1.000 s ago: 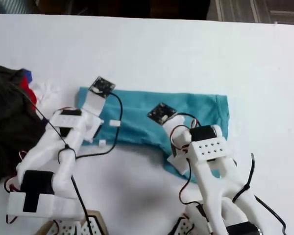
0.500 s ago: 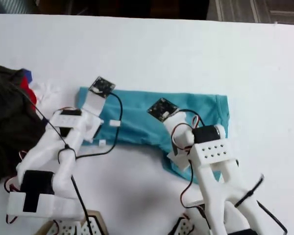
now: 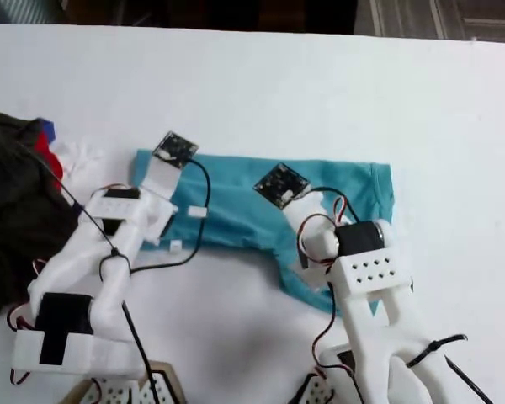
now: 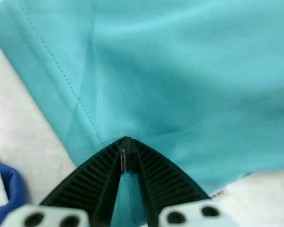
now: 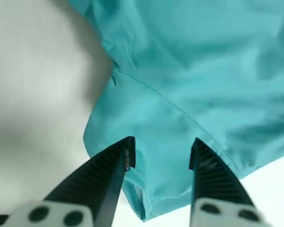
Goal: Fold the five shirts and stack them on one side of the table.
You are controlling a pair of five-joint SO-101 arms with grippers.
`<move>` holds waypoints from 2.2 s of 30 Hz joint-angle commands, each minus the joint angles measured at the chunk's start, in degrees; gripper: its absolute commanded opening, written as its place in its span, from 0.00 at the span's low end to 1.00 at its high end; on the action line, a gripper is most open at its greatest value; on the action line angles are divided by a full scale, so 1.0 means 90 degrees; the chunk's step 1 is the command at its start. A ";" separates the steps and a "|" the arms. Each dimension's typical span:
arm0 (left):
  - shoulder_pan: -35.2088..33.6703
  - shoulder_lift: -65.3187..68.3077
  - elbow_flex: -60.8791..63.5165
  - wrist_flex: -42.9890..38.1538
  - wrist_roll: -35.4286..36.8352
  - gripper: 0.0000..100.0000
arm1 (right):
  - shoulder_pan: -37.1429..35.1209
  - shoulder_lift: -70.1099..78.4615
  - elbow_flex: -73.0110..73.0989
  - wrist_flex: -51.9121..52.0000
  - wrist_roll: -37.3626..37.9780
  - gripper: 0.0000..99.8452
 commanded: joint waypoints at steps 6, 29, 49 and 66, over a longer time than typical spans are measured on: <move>-0.0010 -0.0293 -0.0015 -0.0127 0.0010 0.03 | -0.0044 0.1050 0.0772 -0.1128 0.0039 0.19; 0.0000 -0.0293 -0.0024 -0.0127 0.0000 0.03 | -0.0054 0.0024 0.0772 0.0142 0.0078 0.20; 0.0000 -0.0293 0.0005 -0.0234 0.0000 0.03 | -0.0825 0.3072 0.0654 -0.1021 0.0899 0.20; 0.0010 -0.0293 0.0005 -0.0244 0.0000 0.03 | -0.0825 0.1333 0.0518 -0.0005 0.0908 0.20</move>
